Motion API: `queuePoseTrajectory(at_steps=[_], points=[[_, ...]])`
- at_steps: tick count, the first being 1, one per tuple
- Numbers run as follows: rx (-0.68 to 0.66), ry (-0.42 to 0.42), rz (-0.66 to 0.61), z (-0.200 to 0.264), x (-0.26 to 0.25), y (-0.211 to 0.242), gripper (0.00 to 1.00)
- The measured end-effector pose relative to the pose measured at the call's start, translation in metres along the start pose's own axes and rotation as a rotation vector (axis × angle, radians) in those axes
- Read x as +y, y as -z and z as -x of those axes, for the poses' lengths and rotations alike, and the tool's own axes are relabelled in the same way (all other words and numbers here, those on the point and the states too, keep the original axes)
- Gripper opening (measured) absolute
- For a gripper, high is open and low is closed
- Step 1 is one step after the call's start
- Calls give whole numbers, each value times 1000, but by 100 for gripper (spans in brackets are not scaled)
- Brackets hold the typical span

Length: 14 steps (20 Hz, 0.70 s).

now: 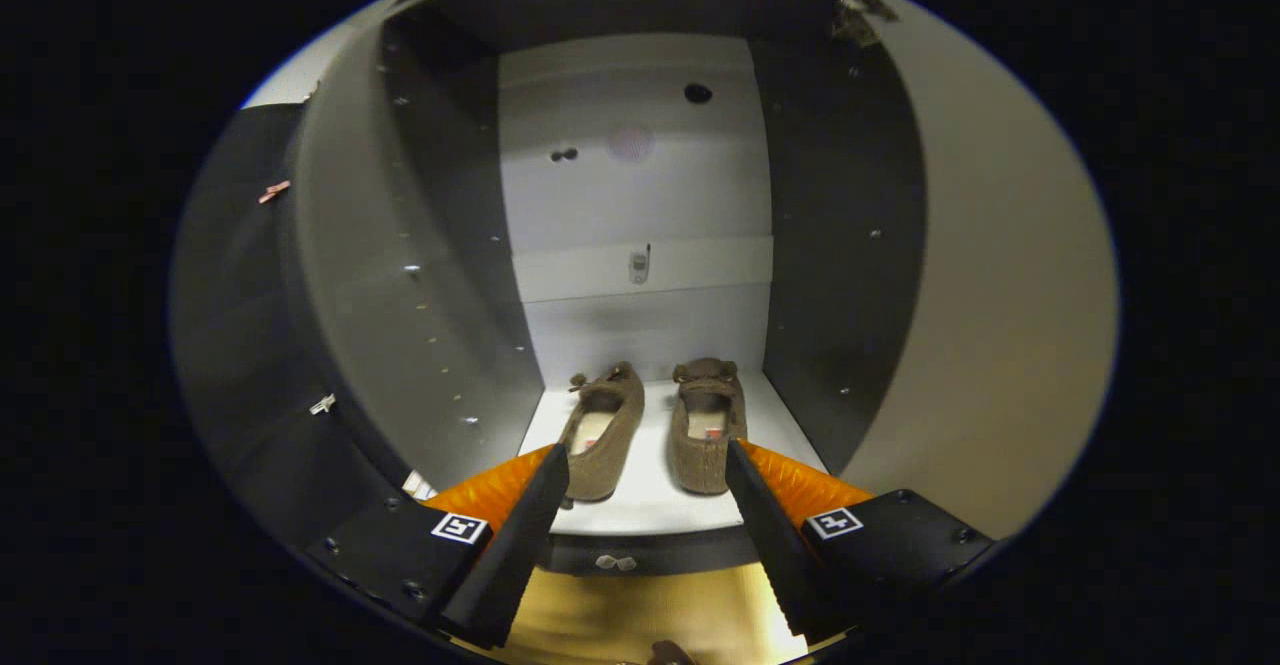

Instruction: Open the shoe cabinet door, grab the shoes and put them into the shoe cabinet, then close the shoe cabinet door.

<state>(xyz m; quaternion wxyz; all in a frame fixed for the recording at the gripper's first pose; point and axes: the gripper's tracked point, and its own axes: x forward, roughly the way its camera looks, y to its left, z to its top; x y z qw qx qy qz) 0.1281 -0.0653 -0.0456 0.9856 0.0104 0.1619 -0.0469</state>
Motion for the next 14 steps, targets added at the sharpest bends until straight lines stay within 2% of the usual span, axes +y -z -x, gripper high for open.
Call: queuePoseTrajectory(at_steps=[7, 14], points=[[-120, -78, -14, 141, -4, -5, 99], [-200, -113, -8, 264, -49, -4, 99]])
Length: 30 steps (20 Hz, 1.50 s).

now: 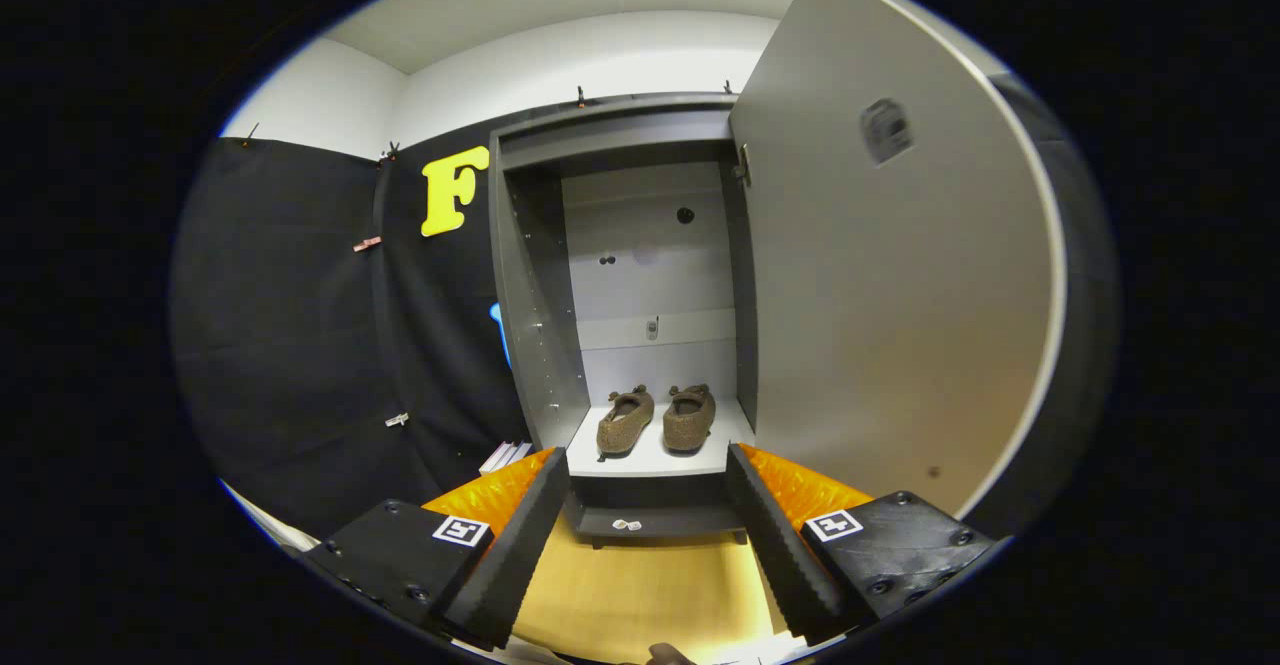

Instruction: Open the shoe cabinet door, grab the shoes and put them into the shoe cabinet, then close the shoe cabinet door.

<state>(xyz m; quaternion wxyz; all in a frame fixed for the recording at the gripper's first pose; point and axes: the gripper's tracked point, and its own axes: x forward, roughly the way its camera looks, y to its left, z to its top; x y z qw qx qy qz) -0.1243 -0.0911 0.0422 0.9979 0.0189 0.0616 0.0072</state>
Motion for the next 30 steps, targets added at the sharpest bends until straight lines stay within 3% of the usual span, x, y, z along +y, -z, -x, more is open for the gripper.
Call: queuePoseTrajectory(at_steps=[6, 11, 15, 18, 25, 30], points=[[-20, -26, 32, 82, -56, -7, 99], [-44, 64, 50, 132, -131, -10, 99], [-7, 100, 12, 124, -184, 2, 99], [47, 71, -10, 99, -205, 18, 98], [85, -49, 6, 54, -199, 23, 99], [82, -70, -2, 48, -184, 28, 98]])
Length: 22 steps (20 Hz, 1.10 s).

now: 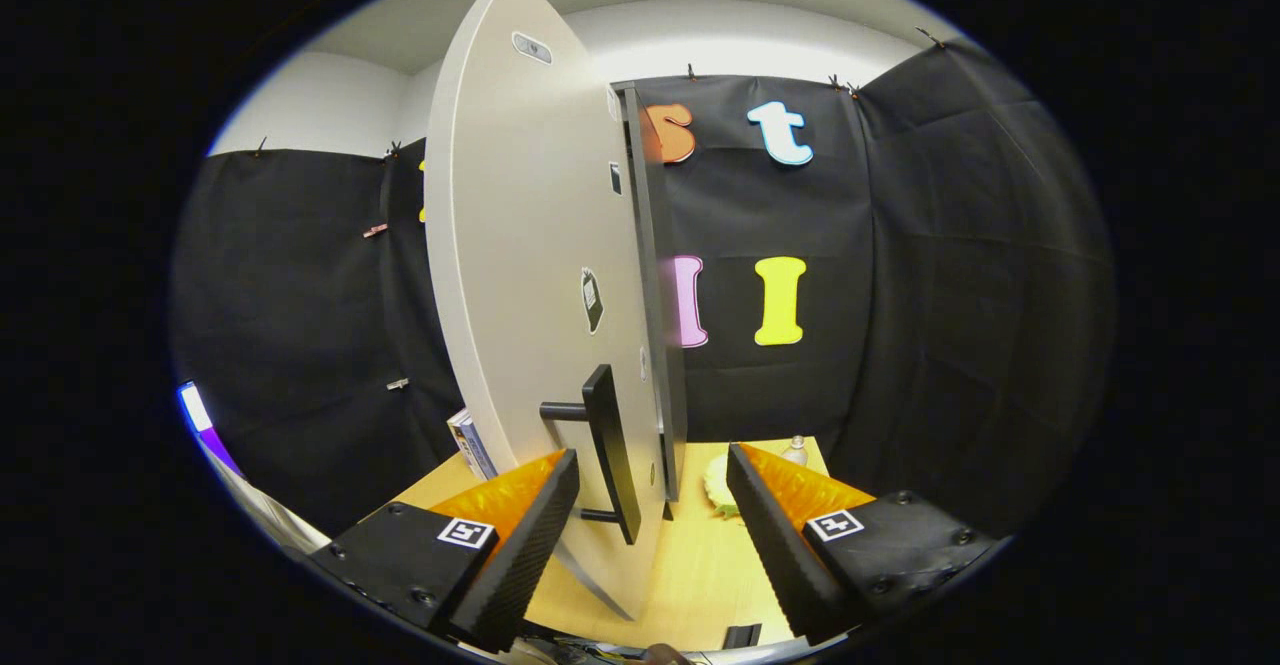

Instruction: Open the shoe cabinet door, grab the shoes and put them into the shoe cabinet, then close the shoe cabinet door.

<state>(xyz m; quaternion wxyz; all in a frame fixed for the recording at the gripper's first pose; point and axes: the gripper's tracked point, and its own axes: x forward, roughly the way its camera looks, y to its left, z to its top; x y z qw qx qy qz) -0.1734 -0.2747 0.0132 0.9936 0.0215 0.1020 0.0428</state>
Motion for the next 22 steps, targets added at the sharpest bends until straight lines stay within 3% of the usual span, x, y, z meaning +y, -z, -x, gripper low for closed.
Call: queuePoseTrajectory(at_steps=[8, 17, 22], points=[[1, -48, -18, -21, 86, 10, 98], [16, 0, -68, -87, 165, 22, 98], [-4, -11, -26, -128, 206, 17, 98]])
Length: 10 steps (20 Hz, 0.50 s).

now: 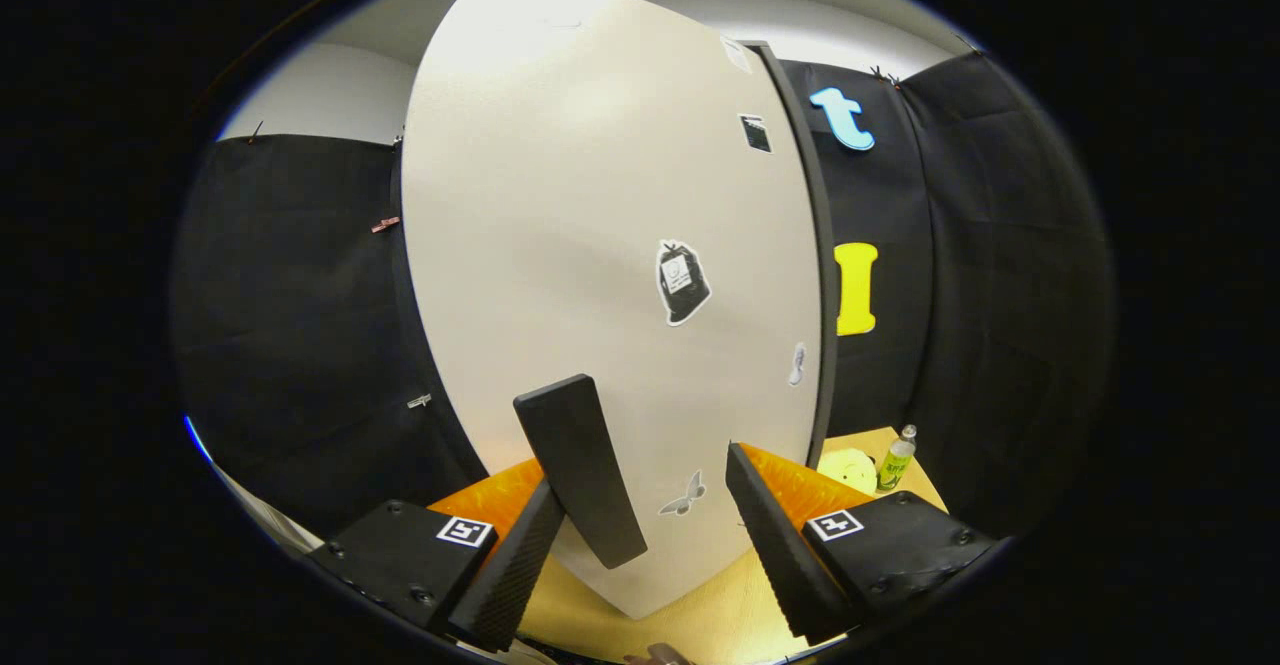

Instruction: Open the shoe cabinet door, grab the shoes and put them into the shoe cabinet, then close the shoe cabinet door.

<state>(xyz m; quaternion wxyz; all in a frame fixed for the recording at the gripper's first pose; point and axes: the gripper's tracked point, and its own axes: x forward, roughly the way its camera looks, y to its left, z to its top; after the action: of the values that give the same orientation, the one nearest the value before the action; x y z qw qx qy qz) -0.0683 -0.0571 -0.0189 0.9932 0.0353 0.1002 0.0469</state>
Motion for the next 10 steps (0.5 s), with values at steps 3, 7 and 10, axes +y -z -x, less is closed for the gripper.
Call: queuePoseTrajectory(at_steps=[3, 7, 10], points=[[9, -37, -21, -24, 23, 5, 100], [21, -57, -27, -36, 36, 3, 100], [16, -64, -11, -35, 43, 2, 100]])
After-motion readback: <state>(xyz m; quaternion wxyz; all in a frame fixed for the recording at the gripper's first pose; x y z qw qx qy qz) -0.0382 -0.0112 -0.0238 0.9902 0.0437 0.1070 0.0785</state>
